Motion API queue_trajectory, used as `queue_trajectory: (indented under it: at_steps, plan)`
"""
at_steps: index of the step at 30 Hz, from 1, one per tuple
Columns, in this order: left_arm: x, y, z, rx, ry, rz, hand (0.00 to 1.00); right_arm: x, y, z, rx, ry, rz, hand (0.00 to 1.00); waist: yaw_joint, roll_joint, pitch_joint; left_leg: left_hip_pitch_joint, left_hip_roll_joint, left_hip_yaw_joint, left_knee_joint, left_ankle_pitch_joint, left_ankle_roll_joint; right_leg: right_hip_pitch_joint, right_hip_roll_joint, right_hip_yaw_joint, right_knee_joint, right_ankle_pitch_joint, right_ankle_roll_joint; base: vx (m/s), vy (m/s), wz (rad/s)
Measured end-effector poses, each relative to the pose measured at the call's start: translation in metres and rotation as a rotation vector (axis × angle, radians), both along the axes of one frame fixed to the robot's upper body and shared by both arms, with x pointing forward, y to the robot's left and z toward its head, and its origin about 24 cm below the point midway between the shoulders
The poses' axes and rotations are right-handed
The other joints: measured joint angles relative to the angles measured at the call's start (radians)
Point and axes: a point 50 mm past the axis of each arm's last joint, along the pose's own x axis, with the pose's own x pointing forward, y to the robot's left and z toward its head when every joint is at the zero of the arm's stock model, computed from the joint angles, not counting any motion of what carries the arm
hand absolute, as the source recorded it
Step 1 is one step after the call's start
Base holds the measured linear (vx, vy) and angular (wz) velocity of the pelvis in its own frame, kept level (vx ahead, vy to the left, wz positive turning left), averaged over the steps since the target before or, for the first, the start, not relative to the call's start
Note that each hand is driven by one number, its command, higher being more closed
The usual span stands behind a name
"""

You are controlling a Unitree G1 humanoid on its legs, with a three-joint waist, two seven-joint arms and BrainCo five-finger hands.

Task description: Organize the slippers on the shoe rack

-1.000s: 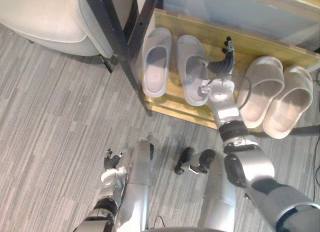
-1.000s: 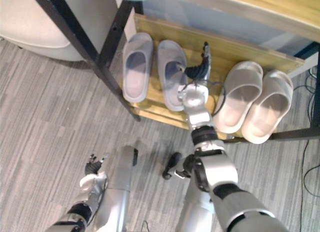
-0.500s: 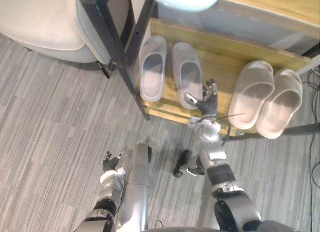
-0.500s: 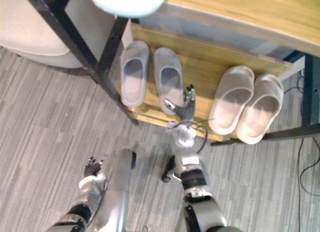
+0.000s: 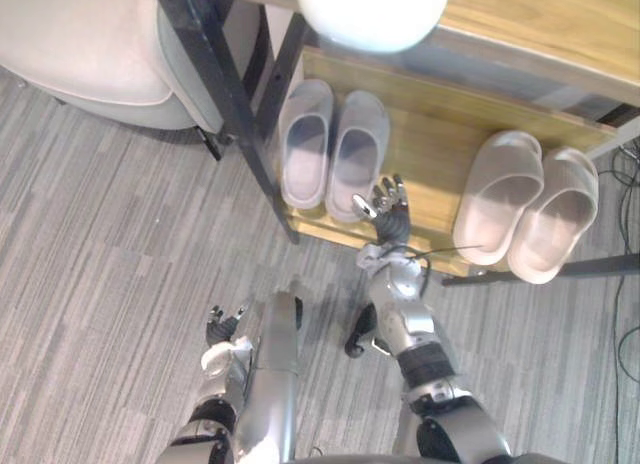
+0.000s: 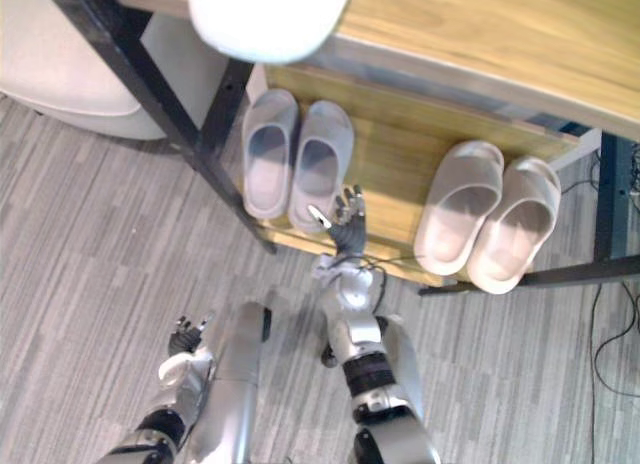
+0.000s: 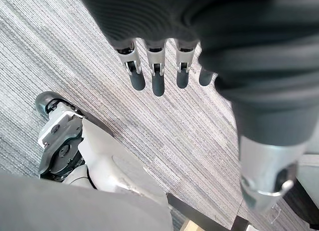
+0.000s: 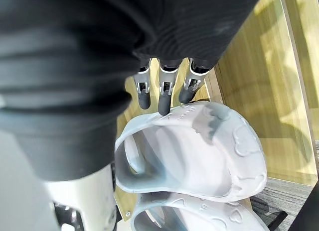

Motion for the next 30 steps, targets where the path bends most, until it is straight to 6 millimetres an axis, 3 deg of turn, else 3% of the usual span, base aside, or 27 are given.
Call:
queue_trajectory:
  at_steps: [10,13,17,22,25,28,30]
  plan:
    - [0.001,-0.002,0.0,-0.009,-0.002,-0.001,0.0,0.007,-0.007,-0.005,-0.032,0.028,-0.004,0.0,-0.001,0.011,0.04,0.061,-0.002,-0.01,-0.026,0.008,0.0,0.064,-0.002,-0.014,-0.011,-0.008,0.003,0.01,-0.017,0.04]
    - [-0.004,-0.005,-0.004,-0.012,0.015,-0.022,0.0,-0.002,-0.014,-0.029,-0.082,0.108,0.003,0.0,-0.003,0.012,0.043,0.145,0.003,-0.014,-0.074,0.008,0.0,0.151,0.003,-0.027,-0.048,-0.017,0.008,0.05,-0.022,0.09]
    - [-0.017,-0.007,-0.012,0.002,0.04,-0.079,0.0,-0.028,-0.026,-0.062,-0.181,0.19,0.019,0.0,-0.008,0.009,0.041,0.315,0.02,0.011,-0.199,0.026,0.006,0.313,0.024,-0.037,-0.16,-0.008,0.024,0.07,-0.01,-0.01]
    - [-0.038,-0.004,-0.022,0.044,0.095,-0.182,0.0,-0.06,-0.035,-0.081,-0.302,0.219,0.047,0.0,-0.032,-0.007,0.024,0.512,0.051,0.059,-0.375,0.067,0.013,0.495,0.059,-0.044,-0.332,0.049,0.022,0.14,0.028,-0.14]
    - [-0.052,-0.005,-0.03,0.063,0.136,-0.257,0.0,-0.085,-0.033,-0.098,-0.436,0.268,0.11,0.0,-0.052,-0.02,-0.018,0.637,0.071,0.111,-0.51,0.103,0.023,0.598,0.096,-0.028,-0.468,0.105,0.03,0.16,0.087,-0.31]
    - [-0.063,-0.014,-0.035,0.075,0.168,-0.354,0.0,-0.114,-0.04,-0.124,-0.538,0.375,0.168,0.0,-0.066,-0.035,-0.067,0.755,0.064,0.16,-0.656,0.148,0.038,0.687,0.114,-0.005,-0.596,0.155,0.051,0.14,0.106,-0.22]
    - [-0.074,-0.018,-0.042,0.074,0.21,-0.41,0.0,-0.132,-0.046,-0.145,-0.596,0.472,0.213,0.0,-0.092,-0.04,-0.106,0.842,0.049,0.189,-0.791,0.2,0.05,0.751,0.124,0.011,-0.71,0.205,0.07,0.14,0.094,-0.14]
